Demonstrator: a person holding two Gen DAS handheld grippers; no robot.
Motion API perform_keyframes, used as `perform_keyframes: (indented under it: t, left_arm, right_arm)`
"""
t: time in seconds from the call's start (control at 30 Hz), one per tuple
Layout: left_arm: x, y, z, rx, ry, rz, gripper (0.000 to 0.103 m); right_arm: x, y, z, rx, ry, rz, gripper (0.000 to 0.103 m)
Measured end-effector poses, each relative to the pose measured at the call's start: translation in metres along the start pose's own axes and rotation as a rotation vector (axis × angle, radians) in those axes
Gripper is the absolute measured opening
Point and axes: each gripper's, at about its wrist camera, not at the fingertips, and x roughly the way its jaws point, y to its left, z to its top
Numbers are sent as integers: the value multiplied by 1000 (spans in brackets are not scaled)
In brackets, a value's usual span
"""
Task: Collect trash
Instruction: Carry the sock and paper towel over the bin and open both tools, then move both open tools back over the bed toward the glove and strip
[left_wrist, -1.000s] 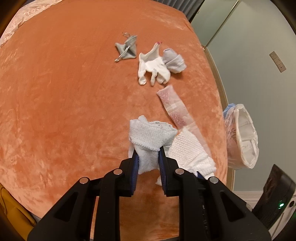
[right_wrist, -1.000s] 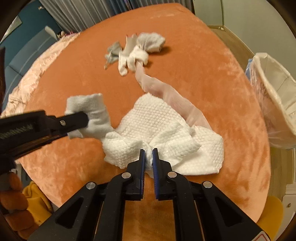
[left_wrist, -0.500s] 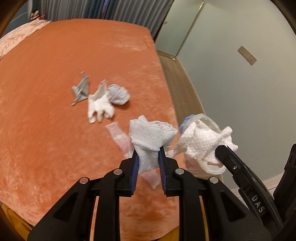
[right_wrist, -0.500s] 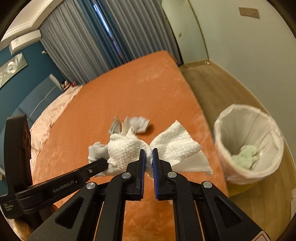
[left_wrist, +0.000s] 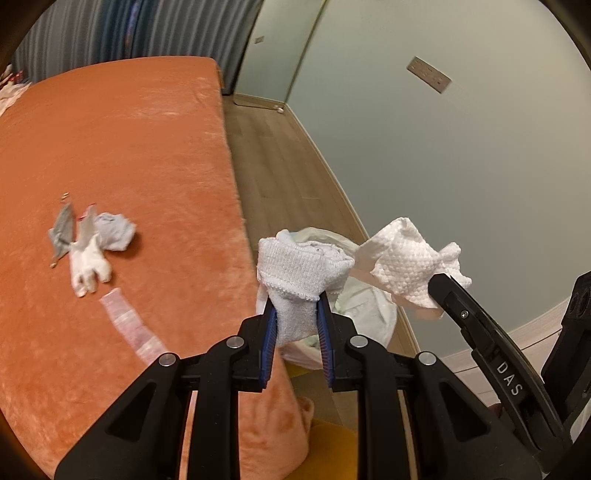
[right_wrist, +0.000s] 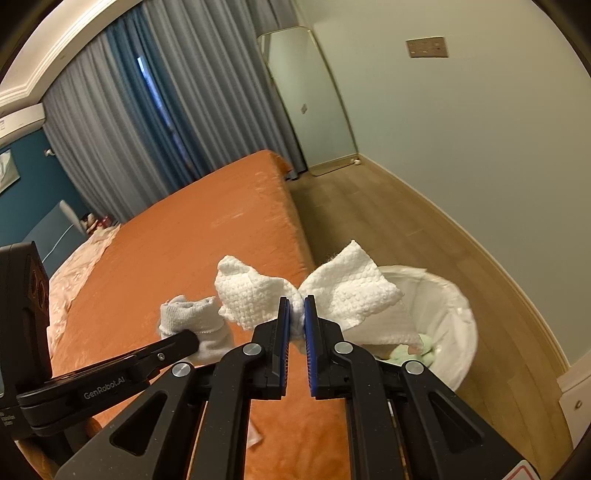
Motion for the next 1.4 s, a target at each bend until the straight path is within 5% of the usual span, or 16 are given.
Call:
perform_keyframes:
  t: [0.5,0.57,0.63,0.87,1.4]
  left_arm:
    - [81,-70,16,105,79,-31,23]
    - [85,-73,18,117,73,-12,47]
    - [85,-73,20,115,53,15,55]
    - [84,-56,23,92,48,63,61]
    - [38,-3,15,18,5,125,61]
  right_arm:
    - [30,-77,14,87,25,-88,8]
    - [34,-80,15,91,28,-90,8]
    - [40,-80,18,91,36,-87,9]
    - [49,-66,18,78,35,-106,37]
    - [42,-20,9,1,51,-82,54]
